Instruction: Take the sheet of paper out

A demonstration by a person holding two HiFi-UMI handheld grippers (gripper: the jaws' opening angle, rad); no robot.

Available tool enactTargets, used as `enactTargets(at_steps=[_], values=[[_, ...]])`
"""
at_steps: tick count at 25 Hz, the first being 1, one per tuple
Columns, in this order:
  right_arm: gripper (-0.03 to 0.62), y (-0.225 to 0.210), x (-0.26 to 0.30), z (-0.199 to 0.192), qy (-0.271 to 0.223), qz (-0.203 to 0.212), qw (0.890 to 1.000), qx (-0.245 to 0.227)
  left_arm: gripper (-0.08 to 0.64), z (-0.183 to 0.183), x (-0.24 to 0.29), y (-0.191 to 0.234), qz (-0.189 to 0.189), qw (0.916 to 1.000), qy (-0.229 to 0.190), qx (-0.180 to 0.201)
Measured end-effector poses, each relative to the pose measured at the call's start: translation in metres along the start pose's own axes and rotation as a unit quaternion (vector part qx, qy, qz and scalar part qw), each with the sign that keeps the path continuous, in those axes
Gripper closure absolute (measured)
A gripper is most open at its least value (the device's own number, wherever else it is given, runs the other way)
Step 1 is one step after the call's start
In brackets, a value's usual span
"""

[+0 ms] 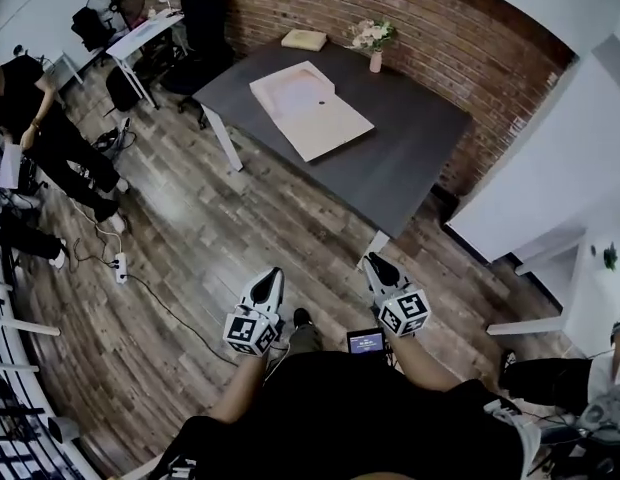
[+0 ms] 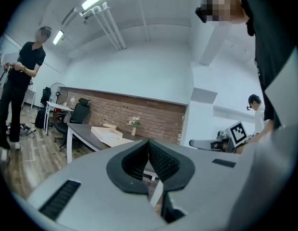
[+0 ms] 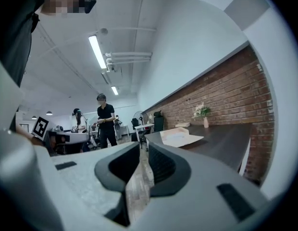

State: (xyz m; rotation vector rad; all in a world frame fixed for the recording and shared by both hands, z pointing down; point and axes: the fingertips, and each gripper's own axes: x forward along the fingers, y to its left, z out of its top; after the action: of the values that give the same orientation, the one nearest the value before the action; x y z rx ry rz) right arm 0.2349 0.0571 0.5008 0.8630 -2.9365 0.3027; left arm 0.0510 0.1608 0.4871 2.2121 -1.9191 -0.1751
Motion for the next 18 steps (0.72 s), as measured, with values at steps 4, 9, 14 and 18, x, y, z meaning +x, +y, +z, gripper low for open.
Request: enactTargets(at_steps=[4,9,14,18], values=[[0.532,-0.008,0.066,0.037,-0.02,-0.003,1.0,-0.004,0.563,0.024,0.039,0.045,-0.016,0.9998,0.002,0.007],[0.532,-0.015,0.149,0.056,-0.018,-0.002,1.0,-0.007,0.563,0.051,0.079,0.108,-0.028,0.9995,-0.011,0.007],[0.532,-0.016,0.218,0.079,-0.037,-0.005,0.999,-0.013,0.563,0.055,0.119,0.171,-0.034,0.9994,-0.003,0.006],[0.532,-0.024,0.256,0.079,-0.023,-0.002,1.0,-0.02,0.563,0.067,0.149,0.208,-0.027,0.9995,-0.013,-0.004]])
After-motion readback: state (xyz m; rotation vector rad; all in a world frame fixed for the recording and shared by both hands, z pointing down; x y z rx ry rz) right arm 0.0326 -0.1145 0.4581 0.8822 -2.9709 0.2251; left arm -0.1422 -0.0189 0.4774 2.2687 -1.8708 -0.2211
